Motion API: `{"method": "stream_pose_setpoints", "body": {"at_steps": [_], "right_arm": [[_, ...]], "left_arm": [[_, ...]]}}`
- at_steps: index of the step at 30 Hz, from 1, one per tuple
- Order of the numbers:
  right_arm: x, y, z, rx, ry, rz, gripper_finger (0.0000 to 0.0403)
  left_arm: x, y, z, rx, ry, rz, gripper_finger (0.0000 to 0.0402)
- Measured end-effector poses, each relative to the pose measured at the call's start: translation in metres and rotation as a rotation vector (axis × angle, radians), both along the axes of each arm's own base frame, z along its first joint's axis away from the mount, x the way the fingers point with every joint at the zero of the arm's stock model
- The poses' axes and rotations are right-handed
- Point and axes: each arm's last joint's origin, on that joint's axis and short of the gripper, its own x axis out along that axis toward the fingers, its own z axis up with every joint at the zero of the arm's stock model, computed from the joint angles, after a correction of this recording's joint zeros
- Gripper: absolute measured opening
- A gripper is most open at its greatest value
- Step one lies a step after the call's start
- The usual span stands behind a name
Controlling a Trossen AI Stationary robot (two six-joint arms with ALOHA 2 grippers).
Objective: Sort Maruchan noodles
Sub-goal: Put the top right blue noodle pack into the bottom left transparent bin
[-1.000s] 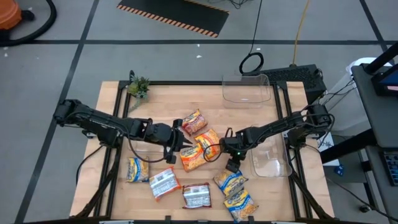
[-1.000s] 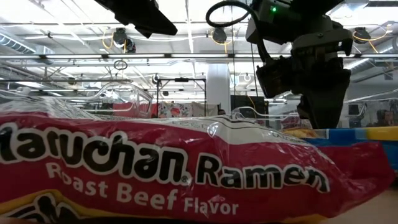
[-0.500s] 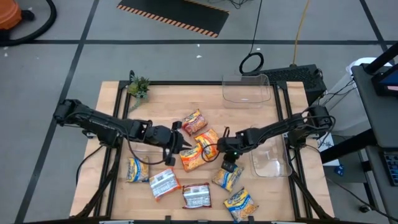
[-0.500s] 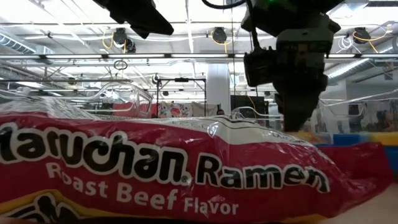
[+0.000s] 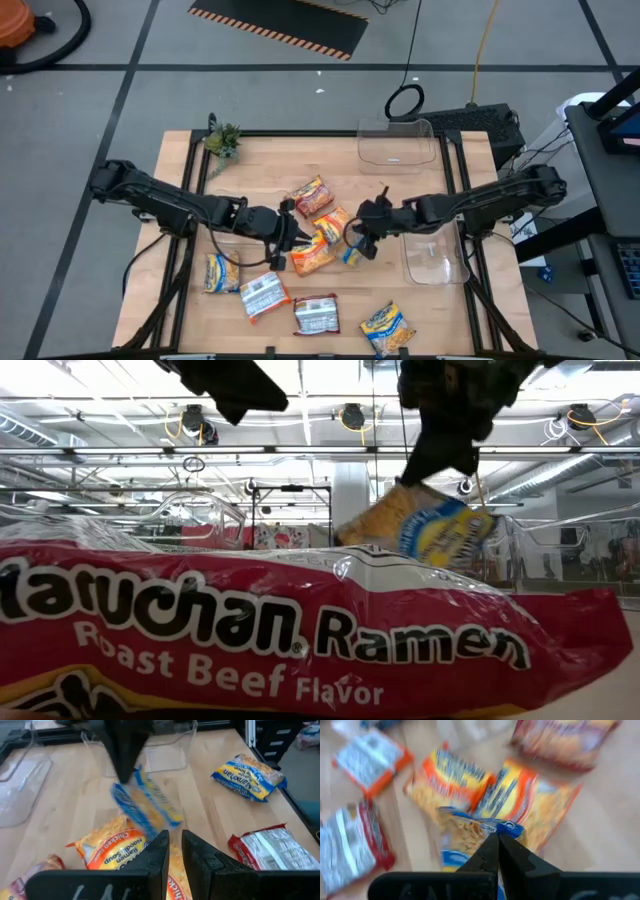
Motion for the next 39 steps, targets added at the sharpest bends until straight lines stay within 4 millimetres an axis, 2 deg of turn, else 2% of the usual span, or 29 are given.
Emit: {"method": "stream_pose_setpoints", "body": {"at_steps": [6,11,14,21,25,28,34,39], "right_arm": [[-0.004,0.002,0.019,-0.129,-0.128,-0.021,0.0],[-0.002,0.001,0.03,-0.253,-0.207,0.007,0.0],[-0.001,-0.001,0.039,-0.316,-0.268,0.028,0.0],[-0.004,-0.007,0.056,-0.467,-0.346,0.027,0.0],[-0.005,-0.009,0.057,-0.569,-0.315,0.01,0.0],[-0.003,-0.009,0.059,-0.609,-0.326,0.015,0.0],[0.0,-0.007,0.065,-0.659,-0.381,0.048,0.0],[0.0,-0.006,0.065,-0.659,-0.385,0.066,0.0]], "left_arm": [[0.017,-0.004,-0.013,0.039,-0.046,-0.022,0.0058],[0.023,-0.002,-0.006,0.077,-0.143,-0.005,0.0078],[0.025,0.005,-0.004,0.076,-0.163,0.026,0.0125],[0.029,0.026,0.0,0.074,-0.204,0.188,0.0267],[0.033,0.032,0.008,0.03,-0.299,0.229,0.0307],[0.041,0.038,0.004,0.046,-0.335,0.301,0.0314],[0.058,0.056,-0.026,0.045,-0.275,0.372,0.0314],[0.072,0.063,-0.044,0.031,-0.307,0.372,0.0315]]}}
